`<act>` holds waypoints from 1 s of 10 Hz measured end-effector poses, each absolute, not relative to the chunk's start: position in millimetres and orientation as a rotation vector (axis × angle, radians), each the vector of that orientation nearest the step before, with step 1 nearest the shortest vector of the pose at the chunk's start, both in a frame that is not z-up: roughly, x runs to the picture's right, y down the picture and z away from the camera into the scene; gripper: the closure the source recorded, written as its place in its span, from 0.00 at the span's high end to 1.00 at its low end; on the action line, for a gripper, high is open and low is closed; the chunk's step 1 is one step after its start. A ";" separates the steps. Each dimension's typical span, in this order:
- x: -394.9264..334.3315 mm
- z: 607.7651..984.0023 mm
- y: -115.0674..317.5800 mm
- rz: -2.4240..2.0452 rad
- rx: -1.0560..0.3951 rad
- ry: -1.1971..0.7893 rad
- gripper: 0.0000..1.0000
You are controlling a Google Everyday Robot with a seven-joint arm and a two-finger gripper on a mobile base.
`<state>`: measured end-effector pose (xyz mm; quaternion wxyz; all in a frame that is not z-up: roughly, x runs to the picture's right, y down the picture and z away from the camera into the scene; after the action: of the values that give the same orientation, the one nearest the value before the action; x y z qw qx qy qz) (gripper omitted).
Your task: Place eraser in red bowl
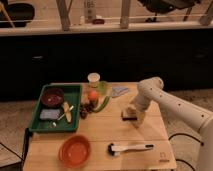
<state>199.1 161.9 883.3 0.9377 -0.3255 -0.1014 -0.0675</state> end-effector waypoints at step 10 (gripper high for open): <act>198.4 887.0 170.2 -0.128 -0.684 -0.238 0.00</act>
<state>198.4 170.2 887.0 0.9332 -0.3343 -0.1162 -0.0625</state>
